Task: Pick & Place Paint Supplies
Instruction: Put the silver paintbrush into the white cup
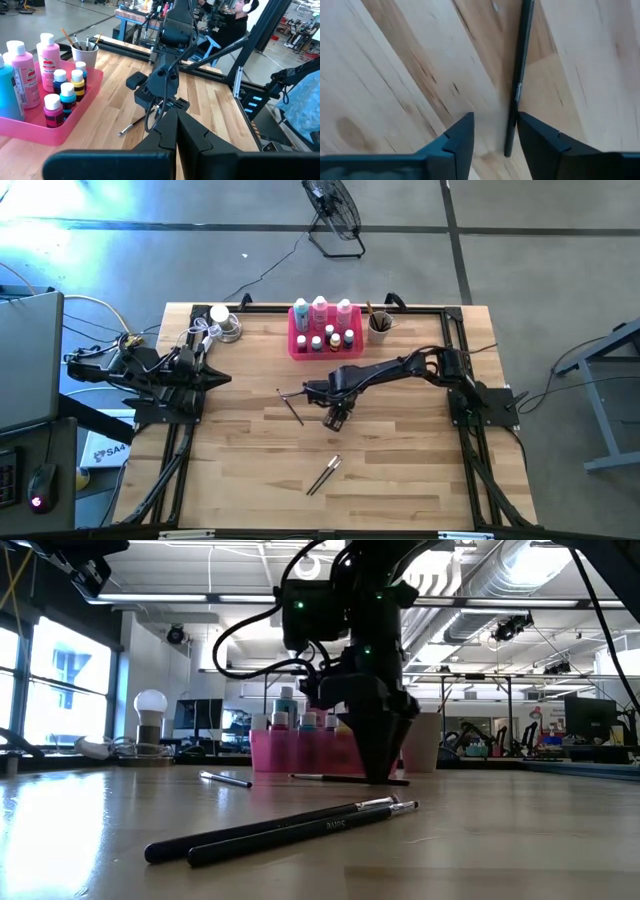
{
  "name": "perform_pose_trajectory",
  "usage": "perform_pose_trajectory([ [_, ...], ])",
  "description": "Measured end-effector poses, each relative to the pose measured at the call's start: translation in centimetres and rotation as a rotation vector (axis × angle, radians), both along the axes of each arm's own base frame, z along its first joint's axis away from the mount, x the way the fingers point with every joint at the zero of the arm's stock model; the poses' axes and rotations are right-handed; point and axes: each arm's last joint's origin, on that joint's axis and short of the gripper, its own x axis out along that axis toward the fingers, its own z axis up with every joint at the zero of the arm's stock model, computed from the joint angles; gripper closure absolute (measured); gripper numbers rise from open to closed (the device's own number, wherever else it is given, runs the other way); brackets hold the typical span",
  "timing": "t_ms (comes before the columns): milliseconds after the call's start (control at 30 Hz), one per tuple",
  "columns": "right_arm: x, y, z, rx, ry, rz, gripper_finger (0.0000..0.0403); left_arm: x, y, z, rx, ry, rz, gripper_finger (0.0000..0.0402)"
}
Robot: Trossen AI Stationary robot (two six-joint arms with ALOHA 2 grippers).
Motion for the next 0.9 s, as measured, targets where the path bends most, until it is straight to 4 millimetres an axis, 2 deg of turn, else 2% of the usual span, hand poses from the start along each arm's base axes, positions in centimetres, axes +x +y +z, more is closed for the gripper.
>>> perform_pose_trajectory([
  [567, 1.5, -2.4, 0.3, -0.002, -0.164, -0.056, 0.0267, 0.0, 0.0, -0.1, 0.003, 0.01, 0.0, 0.0402],
  [767, 2.6, -2.9, 0.6, -0.009, -0.276, -0.067, 0.0268, 0.0, 0.0, -0.2, 0.004, 0.016, 0.0, 0.0402],
  [900, 2.9, -3.3, 0.7, -0.07, -0.315, -0.077, 0.0268, 0.0, 0.0, -0.3, 0.008, 0.03, 0.001, 0.0402],
])
